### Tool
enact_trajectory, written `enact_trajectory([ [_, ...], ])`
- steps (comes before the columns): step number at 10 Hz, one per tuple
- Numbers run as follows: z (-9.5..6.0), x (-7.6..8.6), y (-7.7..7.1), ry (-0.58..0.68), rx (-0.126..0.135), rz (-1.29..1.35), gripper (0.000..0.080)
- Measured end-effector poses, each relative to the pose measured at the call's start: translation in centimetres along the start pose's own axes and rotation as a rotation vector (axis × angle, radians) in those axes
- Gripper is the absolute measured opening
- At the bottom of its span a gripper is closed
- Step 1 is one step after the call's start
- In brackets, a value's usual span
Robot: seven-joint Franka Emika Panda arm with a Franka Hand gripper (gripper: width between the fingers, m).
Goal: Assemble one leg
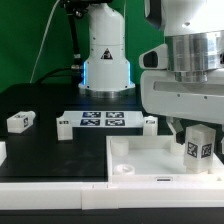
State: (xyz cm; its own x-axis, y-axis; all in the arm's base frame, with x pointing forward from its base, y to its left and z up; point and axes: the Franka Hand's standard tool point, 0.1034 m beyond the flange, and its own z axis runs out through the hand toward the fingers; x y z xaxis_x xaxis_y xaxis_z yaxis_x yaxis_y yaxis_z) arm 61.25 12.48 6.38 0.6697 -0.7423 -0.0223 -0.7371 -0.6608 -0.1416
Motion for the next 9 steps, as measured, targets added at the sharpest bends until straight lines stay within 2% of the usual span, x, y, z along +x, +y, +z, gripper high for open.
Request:
enact_trajectory([
  [2, -0.02, -0.41, -0.47, 0.003, -0.010, -0.284, 0.0641],
  [5, -0.20, 0.07, -0.43, 0.009, -0.028, -0.694, 0.0648],
  [9, -0.47, 0.56, -0.19, 0.010, -0.033, -1.062, 0.0648],
])
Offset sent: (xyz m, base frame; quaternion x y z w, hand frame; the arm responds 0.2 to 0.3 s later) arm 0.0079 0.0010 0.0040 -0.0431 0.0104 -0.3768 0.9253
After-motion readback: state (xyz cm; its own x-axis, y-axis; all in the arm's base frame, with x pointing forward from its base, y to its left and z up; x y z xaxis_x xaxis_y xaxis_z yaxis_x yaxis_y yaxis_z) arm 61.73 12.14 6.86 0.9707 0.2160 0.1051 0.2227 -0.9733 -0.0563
